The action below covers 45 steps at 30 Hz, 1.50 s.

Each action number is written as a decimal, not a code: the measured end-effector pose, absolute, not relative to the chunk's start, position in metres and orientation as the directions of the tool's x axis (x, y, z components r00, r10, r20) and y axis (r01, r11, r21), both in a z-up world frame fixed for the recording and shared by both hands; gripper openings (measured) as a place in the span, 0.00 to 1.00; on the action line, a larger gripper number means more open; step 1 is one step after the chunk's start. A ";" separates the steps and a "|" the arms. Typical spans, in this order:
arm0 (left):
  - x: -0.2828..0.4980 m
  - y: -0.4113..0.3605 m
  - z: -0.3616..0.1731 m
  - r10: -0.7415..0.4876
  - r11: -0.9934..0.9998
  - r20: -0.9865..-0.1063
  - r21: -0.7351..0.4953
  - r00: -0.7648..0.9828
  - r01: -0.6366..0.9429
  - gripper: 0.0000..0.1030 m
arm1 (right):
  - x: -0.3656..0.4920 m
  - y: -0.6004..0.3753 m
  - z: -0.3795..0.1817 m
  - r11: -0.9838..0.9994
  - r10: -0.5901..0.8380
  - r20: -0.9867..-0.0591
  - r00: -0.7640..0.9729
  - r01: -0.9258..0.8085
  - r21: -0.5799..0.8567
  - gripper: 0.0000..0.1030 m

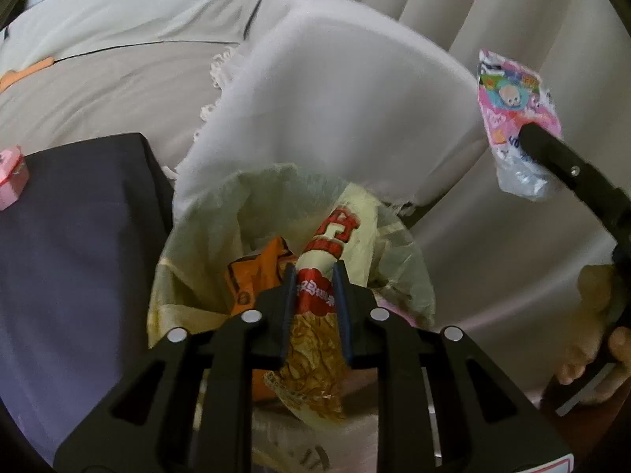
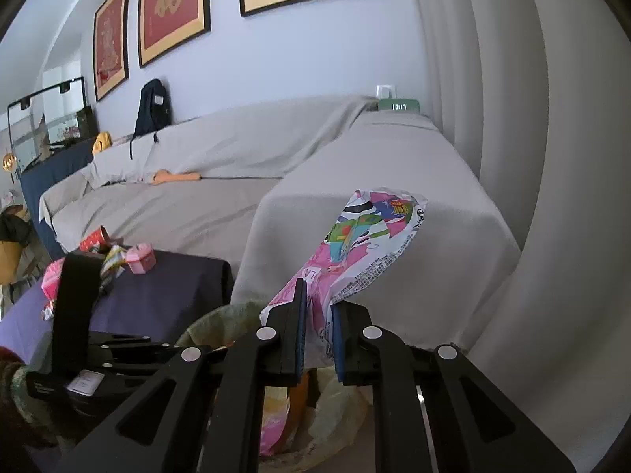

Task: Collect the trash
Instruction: 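Carry the yellow chip bag and pink wrapper over the trash bin with both grippers, then open both grippers to drop the items into the trash bin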

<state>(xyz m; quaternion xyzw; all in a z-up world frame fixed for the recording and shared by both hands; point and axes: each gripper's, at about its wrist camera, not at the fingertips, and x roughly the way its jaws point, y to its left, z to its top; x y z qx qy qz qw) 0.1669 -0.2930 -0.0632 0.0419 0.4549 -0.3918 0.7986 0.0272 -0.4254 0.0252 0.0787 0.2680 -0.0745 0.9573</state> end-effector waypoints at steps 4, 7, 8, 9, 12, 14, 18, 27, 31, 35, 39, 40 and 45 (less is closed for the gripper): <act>0.172 -0.286 -0.061 -0.606 0.691 -0.745 -0.318 0.280 0.649 0.43 | 0.033 -0.425 0.016 0.977 -0.087 -0.542 0.836 0.179 0.119 0.12; 0.177 -0.273 -0.050 -0.602 0.716 -0.731 -0.318 0.320 0.621 0.46 | 0.038 -0.423 0.007 0.977 -0.057 -0.558 0.828 0.162 0.141 0.12; 0.180 -0.268 -0.046 -0.602 0.724 -0.725 -0.319 0.334 0.611 0.47 | 0.041 -0.422 0.005 0.977 -0.044 -0.562 0.826 0.154 0.150 0.12; 0.181 -0.260 -0.040 -0.599 0.736 -0.718 -0.319 0.354 0.598 0.47 | 0.042 -0.419 0.002 0.977 -0.022 -0.568 0.823 0.139 0.163 0.12; 0.183 -0.240 -0.029 -0.577 0.770 -0.706 -0.301 0.411 0.564 0.47 | 0.047 -0.406 -0.011 0.976 0.046 -0.591 0.806 0.090 0.198 0.12; 0.180 -0.225 -0.023 -0.562 0.788 -0.691 -0.280 0.454 0.548 0.48 | 0.050 -0.397 -0.021 0.972 0.100 -0.611 0.785 0.055 0.229 0.12; 0.169 -0.197 -0.010 -0.515 0.829 -0.658 -0.217 0.550 0.516 0.56 | 0.069 -0.369 -0.062 0.972 0.173 -0.716 0.676 0.000 0.234 0.12; 0.159 -0.127 0.005 -0.466 0.868 -0.619 -0.183 0.632 0.461 0.57 | 0.102 -0.348 -0.121 0.981 0.116 -0.845 0.522 0.076 0.181 0.12; 0.160 -0.101 -0.003 -0.453 0.883 -0.626 -0.216 0.634 0.418 0.57 | 0.098 -0.349 -0.109 0.976 0.092 -0.827 0.554 0.116 0.187 0.30; 0.160 -0.083 -0.009 -0.450 0.889 -0.626 -0.245 0.637 0.388 0.57 | 0.088 -0.355 -0.095 0.965 0.083 -0.799 0.596 0.151 0.213 0.41; 0.157 -0.064 -0.012 -0.437 0.898 -0.618 -0.252 0.654 0.361 0.57 | 0.082 -0.355 -0.073 0.969 0.037 -0.776 0.630 0.167 0.182 0.42; 0.157 -0.059 -0.012 -0.431 0.901 -0.616 -0.251 0.660 0.354 0.57 | 0.079 -0.355 -0.066 0.971 0.025 -0.766 0.642 0.166 0.171 0.42; 0.161 -0.023 -0.013 -0.381 0.925 -0.612 -0.251 0.693 0.286 0.58 | 0.074 -0.341 -0.034 0.983 -0.026 -0.712 0.702 0.146 0.108 0.42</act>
